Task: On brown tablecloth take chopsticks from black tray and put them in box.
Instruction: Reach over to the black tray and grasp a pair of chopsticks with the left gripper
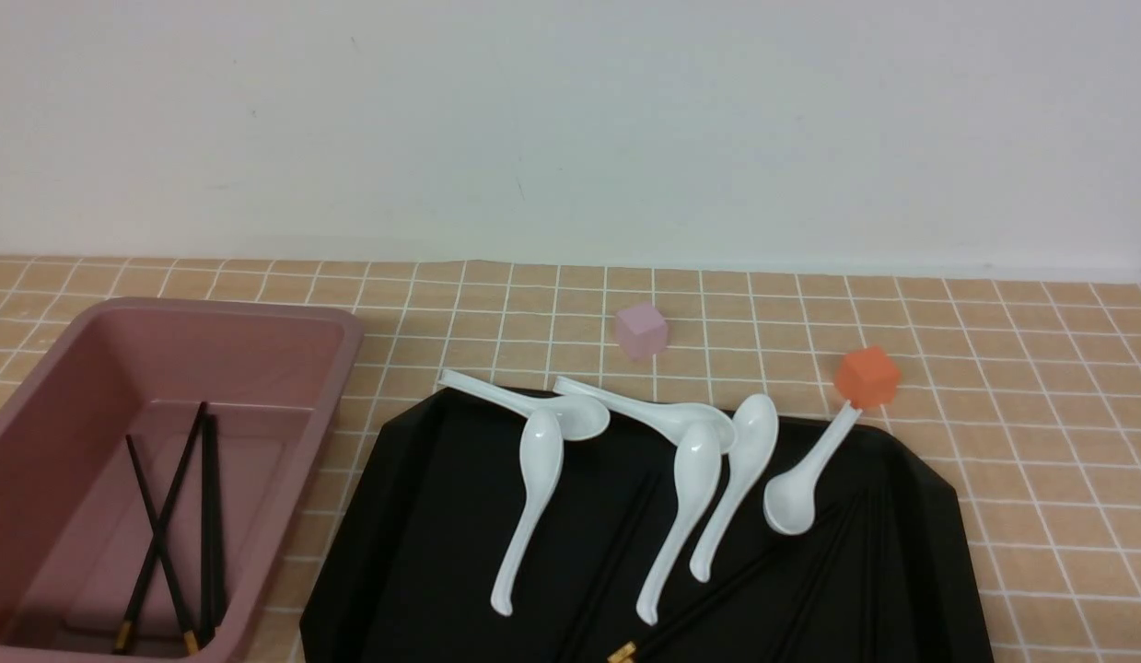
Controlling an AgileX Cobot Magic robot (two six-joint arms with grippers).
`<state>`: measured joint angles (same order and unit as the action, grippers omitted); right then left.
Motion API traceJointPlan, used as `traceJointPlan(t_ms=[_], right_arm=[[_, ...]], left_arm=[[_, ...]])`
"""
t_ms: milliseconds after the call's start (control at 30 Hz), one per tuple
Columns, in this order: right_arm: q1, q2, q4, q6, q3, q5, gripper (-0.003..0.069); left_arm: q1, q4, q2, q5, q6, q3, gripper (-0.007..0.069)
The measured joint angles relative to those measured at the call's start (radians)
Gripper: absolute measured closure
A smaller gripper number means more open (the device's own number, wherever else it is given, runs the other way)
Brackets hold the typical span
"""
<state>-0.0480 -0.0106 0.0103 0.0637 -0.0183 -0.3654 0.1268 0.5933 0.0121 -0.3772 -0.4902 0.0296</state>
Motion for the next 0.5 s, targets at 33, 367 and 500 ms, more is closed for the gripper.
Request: traceJointPlan(t_ms=[33,367,500], right_arm=[[0.000,0.000,0.000,0.000,0.000,0.000,0.0419],[0.000,0.000,0.000,0.000,0.000,0.000,0.0419],[0.000,0.000,0.000,-0.001,0.000,0.000,0.0419]], left_arm=[[0.000,0.077,0.000,0.001,-0.040,0.000,0.0576],[0.000,0.343,0.000,0.123,-0.045,-0.009,0.0582],[0.000,0.246,-0.037,0.101,0.065,-0.144,0.0637]])
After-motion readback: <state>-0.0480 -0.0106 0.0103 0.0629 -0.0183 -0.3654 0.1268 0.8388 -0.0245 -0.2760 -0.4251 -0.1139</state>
